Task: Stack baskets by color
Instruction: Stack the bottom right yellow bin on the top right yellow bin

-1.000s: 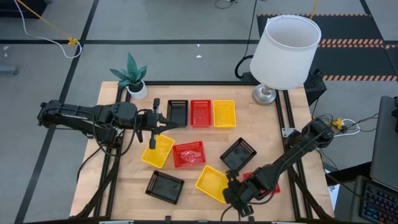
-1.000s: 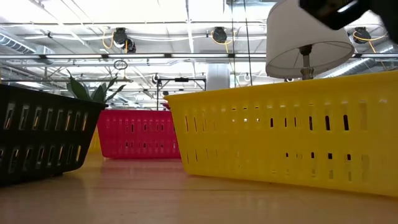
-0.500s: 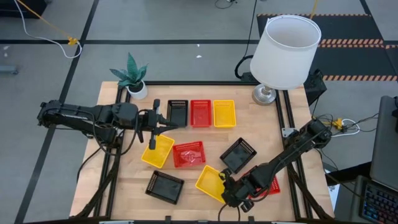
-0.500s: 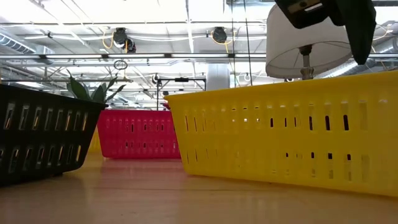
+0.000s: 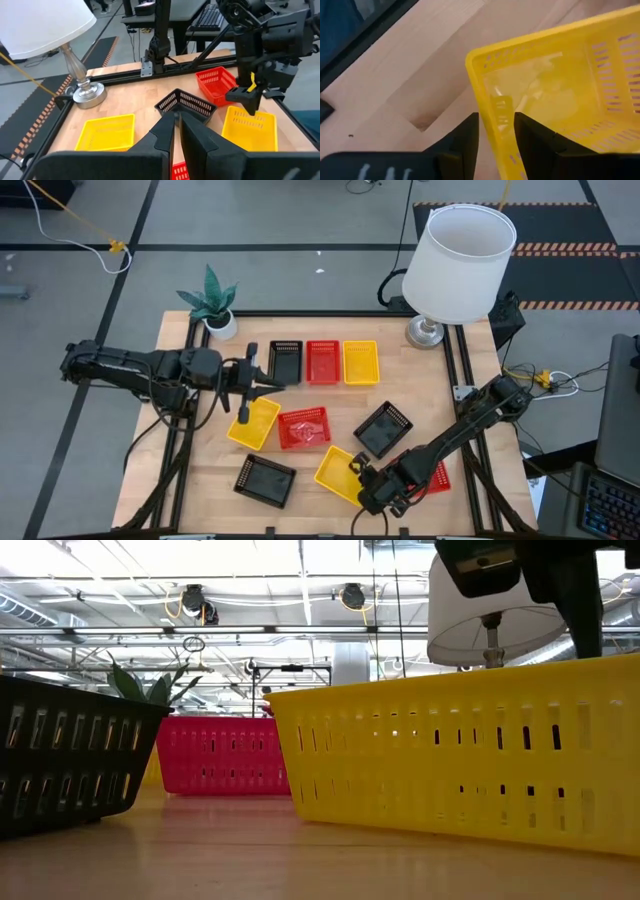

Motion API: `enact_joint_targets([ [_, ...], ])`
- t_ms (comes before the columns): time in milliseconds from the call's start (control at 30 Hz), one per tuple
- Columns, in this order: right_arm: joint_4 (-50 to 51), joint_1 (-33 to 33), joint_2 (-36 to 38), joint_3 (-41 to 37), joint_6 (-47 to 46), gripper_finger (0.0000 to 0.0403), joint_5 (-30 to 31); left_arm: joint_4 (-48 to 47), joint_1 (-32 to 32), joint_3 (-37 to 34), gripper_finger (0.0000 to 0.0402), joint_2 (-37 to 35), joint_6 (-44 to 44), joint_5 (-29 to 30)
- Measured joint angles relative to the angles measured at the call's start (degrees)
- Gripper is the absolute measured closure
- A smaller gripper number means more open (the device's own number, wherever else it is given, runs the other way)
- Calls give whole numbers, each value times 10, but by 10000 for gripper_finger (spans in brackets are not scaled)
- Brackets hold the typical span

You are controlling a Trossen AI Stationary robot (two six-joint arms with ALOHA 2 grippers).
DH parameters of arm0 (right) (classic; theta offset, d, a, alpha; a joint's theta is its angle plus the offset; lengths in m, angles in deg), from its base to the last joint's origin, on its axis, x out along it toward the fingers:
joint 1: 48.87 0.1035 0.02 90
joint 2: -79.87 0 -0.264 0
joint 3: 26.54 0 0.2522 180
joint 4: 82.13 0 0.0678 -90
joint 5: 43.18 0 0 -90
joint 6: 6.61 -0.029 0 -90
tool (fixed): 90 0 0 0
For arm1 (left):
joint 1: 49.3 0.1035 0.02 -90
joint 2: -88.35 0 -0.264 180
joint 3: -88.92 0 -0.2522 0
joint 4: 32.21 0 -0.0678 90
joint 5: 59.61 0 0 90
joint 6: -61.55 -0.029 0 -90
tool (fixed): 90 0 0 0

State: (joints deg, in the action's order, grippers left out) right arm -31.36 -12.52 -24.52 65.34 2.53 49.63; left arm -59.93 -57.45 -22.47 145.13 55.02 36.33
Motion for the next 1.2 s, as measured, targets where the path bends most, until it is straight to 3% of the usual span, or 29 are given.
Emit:
enact_joint_targets([
  [233, -18, 0, -4, -21, 31, 319, 1, 1, -2, 0, 369, 0, -1, 0],
  [500, -17, 0, -4, -21, 70, 391, 1, 1, -3, 0, 369, 0, -3, 0],
  [867, -26, 13, 19, -21, 67, 396, 6, 1, -3, 0, 369, 0, -3, 0],
  [1200, -24, 33, 65, -5, 50, 398, 78, 1, -3, 0, 369, 0, -2, 0],
])
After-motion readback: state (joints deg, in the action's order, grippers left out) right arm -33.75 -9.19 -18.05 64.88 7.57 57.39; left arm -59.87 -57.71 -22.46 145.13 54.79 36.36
